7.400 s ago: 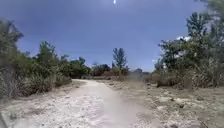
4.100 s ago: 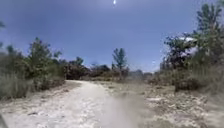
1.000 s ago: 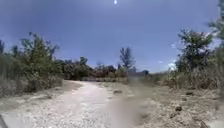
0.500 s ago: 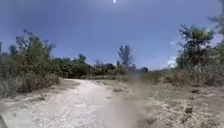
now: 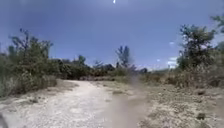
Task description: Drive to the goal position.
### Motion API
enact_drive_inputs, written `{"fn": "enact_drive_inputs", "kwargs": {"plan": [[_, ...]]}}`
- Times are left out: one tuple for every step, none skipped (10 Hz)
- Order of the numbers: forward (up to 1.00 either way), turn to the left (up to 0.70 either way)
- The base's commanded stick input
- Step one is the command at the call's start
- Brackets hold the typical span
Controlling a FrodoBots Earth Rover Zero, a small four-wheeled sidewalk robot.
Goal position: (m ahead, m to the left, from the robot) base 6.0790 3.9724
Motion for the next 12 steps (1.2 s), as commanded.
{"fn": "enact_drive_inputs", "kwargs": {"plan": [[0.45, 0.27], [0.45, 0.27], [0.45, 0.27], [0.45, 0.27], [0.45, 0.27], [0.45, 0.24], [0.45, 0.00], [0.45, 0.00], [0.45, 0.00], [0.45, 0.00], [0.45, 0.00], [0.45, 0.00]]}}
